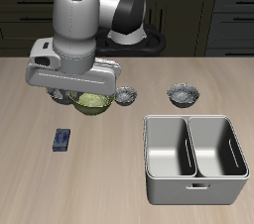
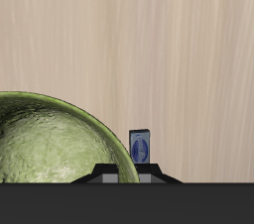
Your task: Place the green bowl in the right side of the drainer
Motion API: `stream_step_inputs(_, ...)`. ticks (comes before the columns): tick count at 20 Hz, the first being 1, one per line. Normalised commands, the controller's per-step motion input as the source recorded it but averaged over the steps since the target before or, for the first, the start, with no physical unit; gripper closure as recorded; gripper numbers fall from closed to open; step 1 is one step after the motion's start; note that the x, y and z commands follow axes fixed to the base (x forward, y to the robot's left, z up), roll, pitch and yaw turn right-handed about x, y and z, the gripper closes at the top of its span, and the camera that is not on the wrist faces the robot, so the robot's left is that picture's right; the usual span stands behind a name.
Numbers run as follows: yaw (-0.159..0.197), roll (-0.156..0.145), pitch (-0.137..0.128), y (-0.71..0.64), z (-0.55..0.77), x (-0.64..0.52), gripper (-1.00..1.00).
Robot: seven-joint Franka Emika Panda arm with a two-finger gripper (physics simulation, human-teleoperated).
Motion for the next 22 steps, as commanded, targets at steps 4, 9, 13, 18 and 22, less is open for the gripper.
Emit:
stream_step_inputs(4,-0.009,-0.013,-0.062,0.0,0.47,-0.12,1.0)
stream_step_inputs(9,-0.001,0.003,-0.017,0.08,0.15,0.05,1.0)
stream_step_inputs(13,-0.005,0.008,-0.015,0.22,0.12,0.06,1.0)
stream_step_inputs(18,0.001,0.02,-0.016,0.18,0.12,0.12,1.0)
stream_step_inputs(22,0.0,0.003,-0.006,0.31,0.09,0.05,1.0)
